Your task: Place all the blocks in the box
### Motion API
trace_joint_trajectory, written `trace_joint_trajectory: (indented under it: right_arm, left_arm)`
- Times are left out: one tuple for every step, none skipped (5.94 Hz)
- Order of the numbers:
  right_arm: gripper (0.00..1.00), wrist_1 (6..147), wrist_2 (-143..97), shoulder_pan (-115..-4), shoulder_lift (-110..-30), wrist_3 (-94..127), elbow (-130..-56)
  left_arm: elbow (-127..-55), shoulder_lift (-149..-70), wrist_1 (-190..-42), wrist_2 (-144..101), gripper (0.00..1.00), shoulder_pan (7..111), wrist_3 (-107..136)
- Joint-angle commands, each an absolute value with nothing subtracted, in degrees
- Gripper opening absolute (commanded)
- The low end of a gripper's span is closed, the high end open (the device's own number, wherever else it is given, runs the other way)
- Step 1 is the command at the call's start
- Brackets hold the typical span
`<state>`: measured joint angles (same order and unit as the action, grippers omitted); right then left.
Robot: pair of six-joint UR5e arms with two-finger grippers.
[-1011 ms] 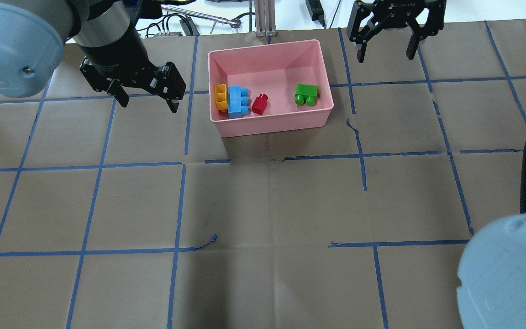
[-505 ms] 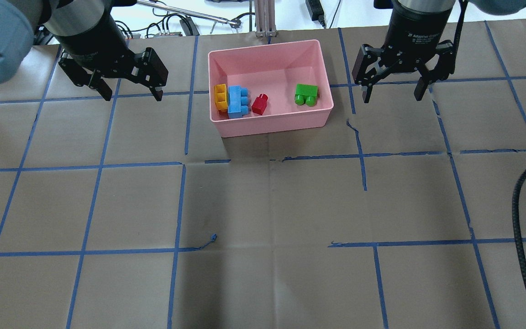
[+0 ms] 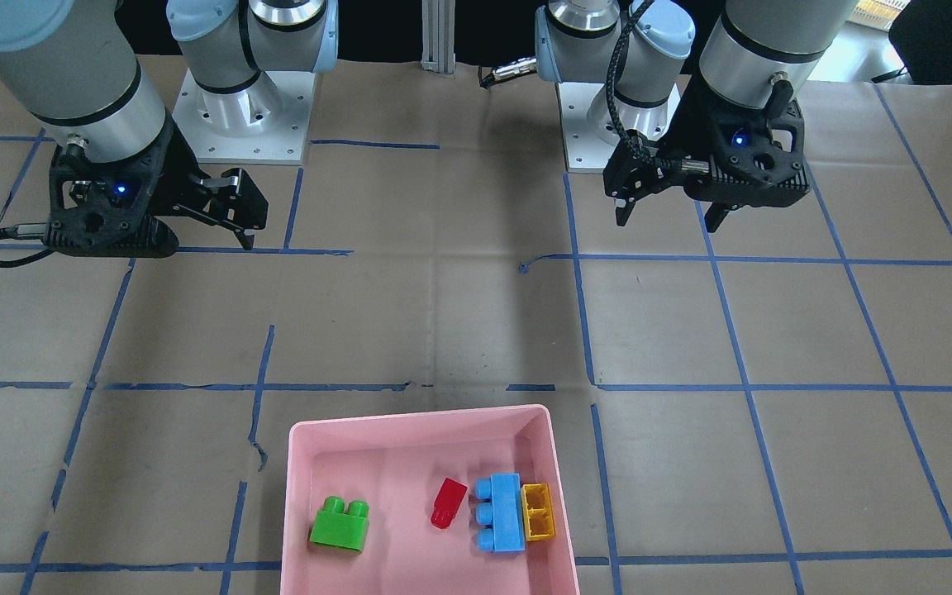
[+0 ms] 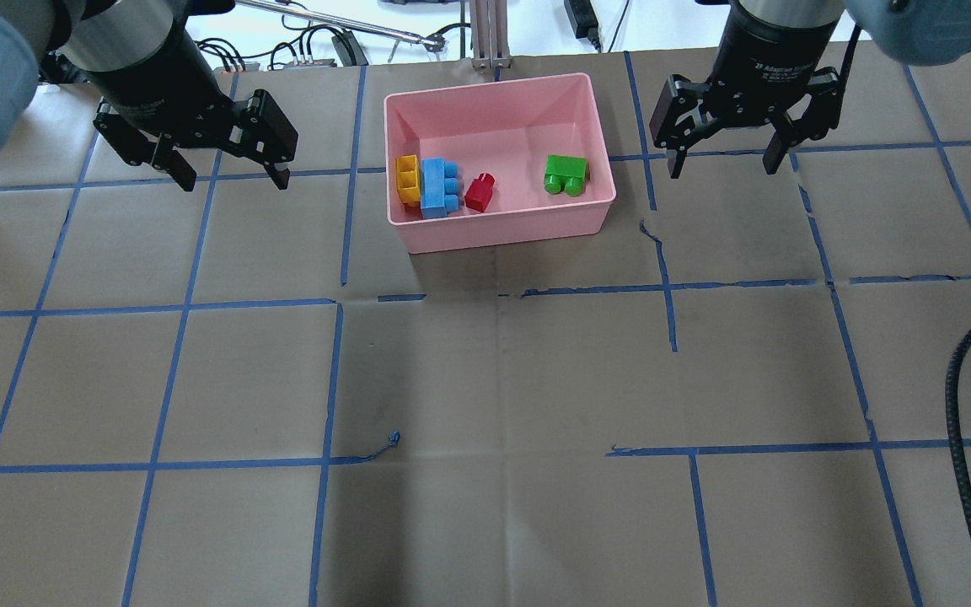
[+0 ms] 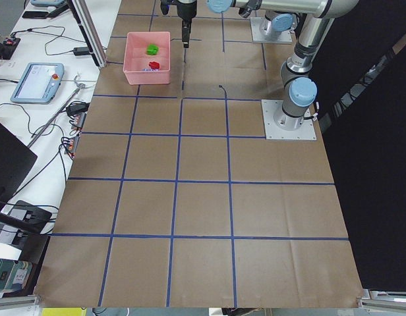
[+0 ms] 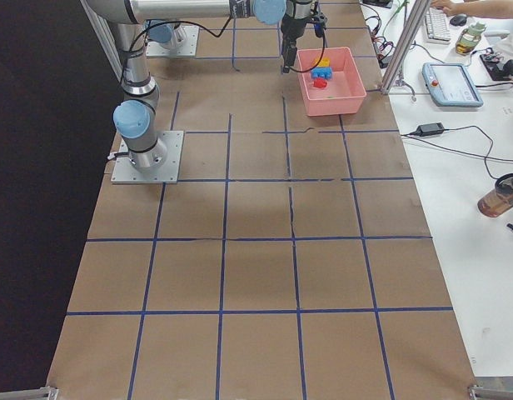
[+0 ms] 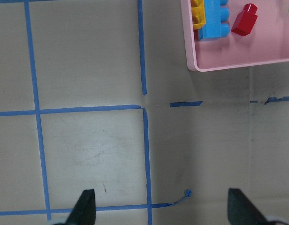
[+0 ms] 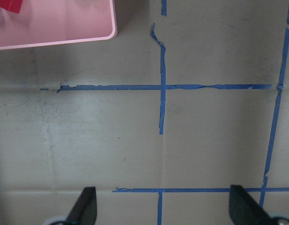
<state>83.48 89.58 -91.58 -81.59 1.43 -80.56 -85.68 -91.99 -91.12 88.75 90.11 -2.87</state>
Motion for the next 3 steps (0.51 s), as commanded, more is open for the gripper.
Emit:
trace_joint_trajectory:
  right_arm:
    - [1.00, 83.5, 89.6, -91.6, -81.6, 1.4, -80.6]
    - [1.00, 83.5, 89.6, -91.6, -81.6, 1.4, -80.6]
    - [1.00, 83.5, 89.6, -91.6, -81.6, 1.4, -80.5]
  left_arm:
    - [-86.0, -91.8, -90.9, 88.6, 0.99, 90.0, -3.2]
    - [-86.0, -91.8, -90.8, 88.4, 0.99, 90.0, -3.1]
    - [-85.8, -91.8, -90.8, 88.5, 0.99, 90.0, -3.1]
